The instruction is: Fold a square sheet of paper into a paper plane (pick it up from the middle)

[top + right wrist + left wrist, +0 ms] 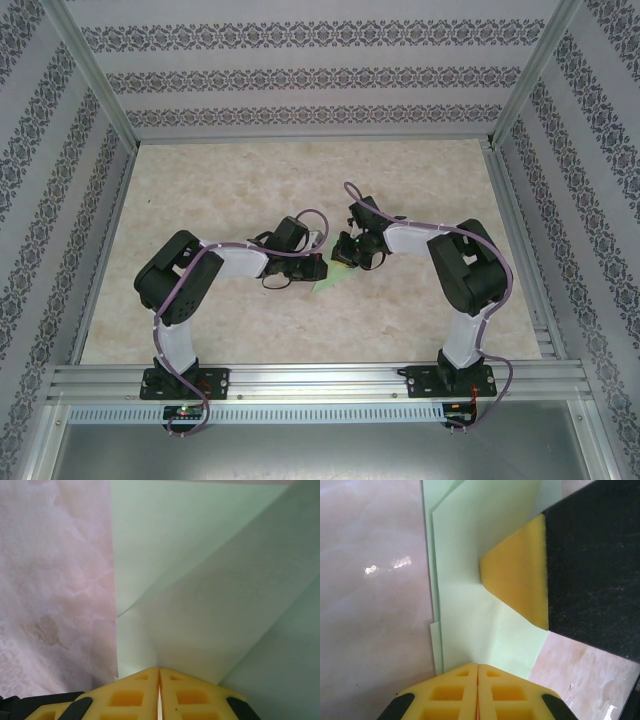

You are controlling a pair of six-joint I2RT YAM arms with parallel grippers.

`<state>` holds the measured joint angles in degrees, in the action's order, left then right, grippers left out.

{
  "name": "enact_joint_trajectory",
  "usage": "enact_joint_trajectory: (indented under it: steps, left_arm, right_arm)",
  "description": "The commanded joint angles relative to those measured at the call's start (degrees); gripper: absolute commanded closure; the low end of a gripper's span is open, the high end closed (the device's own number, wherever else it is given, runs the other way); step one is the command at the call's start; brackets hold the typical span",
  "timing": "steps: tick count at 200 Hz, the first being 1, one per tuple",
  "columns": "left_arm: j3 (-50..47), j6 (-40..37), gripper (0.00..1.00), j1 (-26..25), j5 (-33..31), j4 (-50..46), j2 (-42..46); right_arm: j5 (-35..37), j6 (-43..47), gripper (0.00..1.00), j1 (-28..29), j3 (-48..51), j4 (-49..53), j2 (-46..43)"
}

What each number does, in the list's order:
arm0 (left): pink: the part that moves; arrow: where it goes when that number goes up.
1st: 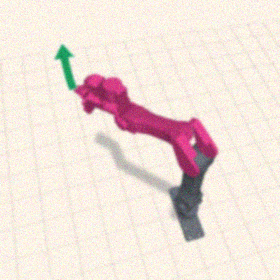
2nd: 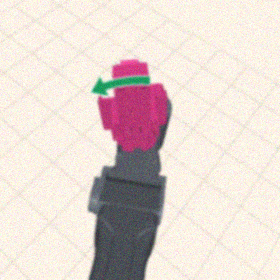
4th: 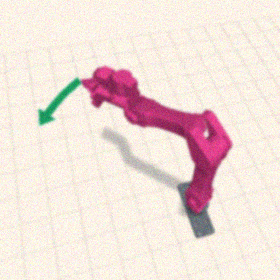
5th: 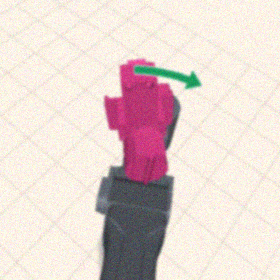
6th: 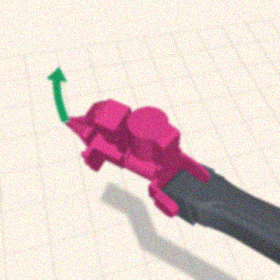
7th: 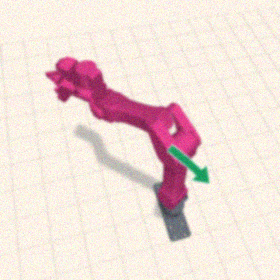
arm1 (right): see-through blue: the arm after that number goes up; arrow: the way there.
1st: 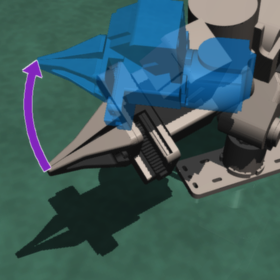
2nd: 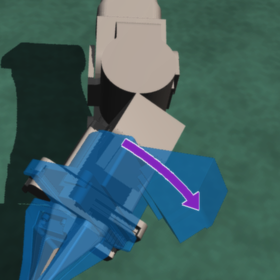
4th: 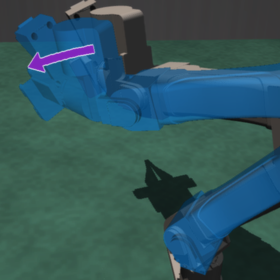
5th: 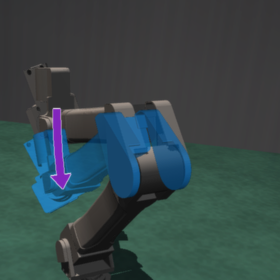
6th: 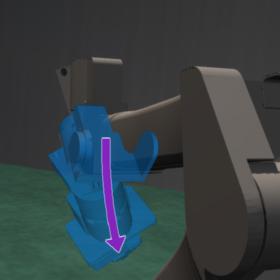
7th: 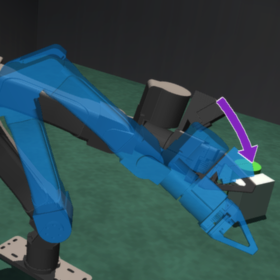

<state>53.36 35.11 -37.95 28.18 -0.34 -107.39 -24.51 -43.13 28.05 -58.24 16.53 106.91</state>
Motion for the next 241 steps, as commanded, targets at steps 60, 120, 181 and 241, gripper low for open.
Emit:
enact_joint_trajectory:
  steps: [60,120,181,241]
  left_arm:
    - [-0.92,-4.35,0.96,-1.24,-5.49,-13.54,-2.82]
    - [-1.23,-4.44,0.96,-1.33,-5.05,-13.31,-2.6]
    - [-0.87,-4.0,0.96,-1.42,-5.22,-13.03,-2.85]
    - [-0.91,-3.33,0.96,-1.42,-5.41,-13.12,-3.04]
  right_arm:
    - [2.71,7.37,0.91,-5.69,5.8,-8.74,-3.29]
    - [1.17,9.7,0.91,-12.41,-0.19,-6.58,-0.14]
    - [-1.15,7.53,0.9,-8.52,5.04,-9.33,-9.55]
    - [-3.41,5.98,0.91,-2.65,5.08,-11.22,-3.56]
